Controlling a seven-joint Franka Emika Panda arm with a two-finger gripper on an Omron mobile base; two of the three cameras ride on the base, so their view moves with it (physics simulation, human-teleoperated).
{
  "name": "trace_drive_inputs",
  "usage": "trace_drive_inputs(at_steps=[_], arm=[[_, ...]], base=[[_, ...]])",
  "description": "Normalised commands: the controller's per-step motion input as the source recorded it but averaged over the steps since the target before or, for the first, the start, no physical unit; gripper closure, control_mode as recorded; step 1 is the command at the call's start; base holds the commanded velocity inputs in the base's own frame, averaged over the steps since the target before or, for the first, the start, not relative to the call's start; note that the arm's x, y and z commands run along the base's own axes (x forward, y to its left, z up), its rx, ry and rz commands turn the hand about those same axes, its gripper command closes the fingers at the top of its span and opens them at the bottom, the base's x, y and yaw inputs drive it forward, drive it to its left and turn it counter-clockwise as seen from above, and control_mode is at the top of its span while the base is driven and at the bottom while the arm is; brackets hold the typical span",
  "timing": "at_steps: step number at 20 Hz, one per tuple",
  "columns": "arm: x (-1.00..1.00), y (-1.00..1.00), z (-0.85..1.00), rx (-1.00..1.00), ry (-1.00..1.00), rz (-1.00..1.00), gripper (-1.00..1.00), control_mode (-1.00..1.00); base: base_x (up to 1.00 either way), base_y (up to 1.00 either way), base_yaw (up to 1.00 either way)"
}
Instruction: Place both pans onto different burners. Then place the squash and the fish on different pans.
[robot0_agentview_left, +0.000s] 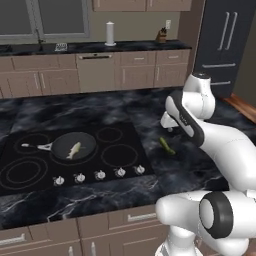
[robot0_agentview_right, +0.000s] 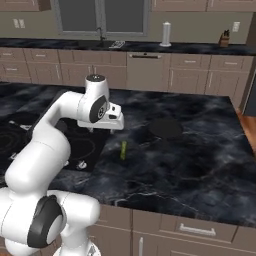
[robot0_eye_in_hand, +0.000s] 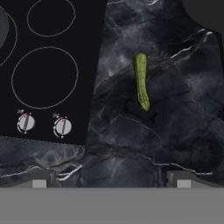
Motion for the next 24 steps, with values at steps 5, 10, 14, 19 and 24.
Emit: trace_drive_inputs(at_steps=[5,10,14,19,24], arm=[[0.0,0.0,0.0,0.0,0.0,0.0,-1.0,1.0],[0.0,0.0,0.0,0.0,0.0,0.0,-1.0,1.0],[0.0,0.0,0.0,0.0,0.0,0.0,-1.0,1.0],[0.0,0.0,0.0,0.0,0.0,0.0,-1.0,1.0],[0.0,0.0,0.0,0.0,0.0,0.0,-1.0,1.0]], base=[[0.16,0.17,0.0],[0.32,0.0,0.0],[0.34,0.04,0.0],[0.37,0.02,-0.01],[0.35,0.01,-0.04]])
